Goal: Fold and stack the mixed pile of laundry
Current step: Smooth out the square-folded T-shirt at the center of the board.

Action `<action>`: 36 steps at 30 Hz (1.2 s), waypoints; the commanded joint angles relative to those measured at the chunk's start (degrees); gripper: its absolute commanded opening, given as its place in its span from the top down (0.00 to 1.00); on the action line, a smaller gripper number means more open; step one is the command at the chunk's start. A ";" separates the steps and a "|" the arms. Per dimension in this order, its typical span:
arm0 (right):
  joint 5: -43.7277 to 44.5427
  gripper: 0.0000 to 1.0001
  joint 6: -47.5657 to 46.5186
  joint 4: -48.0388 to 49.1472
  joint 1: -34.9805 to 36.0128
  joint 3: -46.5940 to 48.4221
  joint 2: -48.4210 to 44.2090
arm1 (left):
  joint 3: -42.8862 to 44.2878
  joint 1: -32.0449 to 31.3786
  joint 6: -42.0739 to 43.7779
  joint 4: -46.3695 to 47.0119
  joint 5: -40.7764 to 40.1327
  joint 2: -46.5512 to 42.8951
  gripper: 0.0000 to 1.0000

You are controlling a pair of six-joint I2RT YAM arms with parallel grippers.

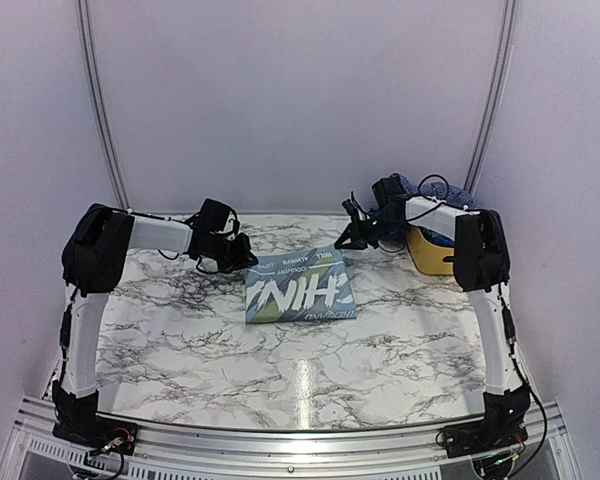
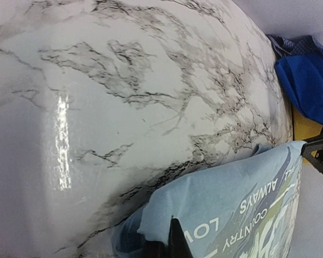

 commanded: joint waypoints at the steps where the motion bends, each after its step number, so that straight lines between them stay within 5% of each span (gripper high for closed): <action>1: -0.37 1.00 -0.70 0.19 -0.57 -1.30 -5.98 | 0.73 -1.11 2.44 1.43 1.03 -1.87 1.00; 11: 1.93 1.00 -1.93 0.19 -2.74 -6.21 -8.06 | 0.67 -1.71 3.85 5.18 1.16 -4.10 1.00; 26: 2.01 0.98 -0.54 1.01 -3.61 -1.46 -0.91 | 3.45 -0.99 2.29 3.89 -1.57 2.53 0.98; 29: 4.12 0.68 -1.17 -1.03 -3.61 0.56 -0.83 | 3.68 -0.59 2.93 2.14 -3.94 2.41 0.73; 33: 5.54 0.40 -3.07 -4.41 -3.96 3.54 -4.57 | 1.96 -0.57 5.74 2.09 -6.68 -3.62 0.06; 36: 1.61 0.33 -1.11 -1.62 -3.99 -1.82 -11.25 | 1.25 -1.30 8.91 2.09 -5.68 -8.30 0.01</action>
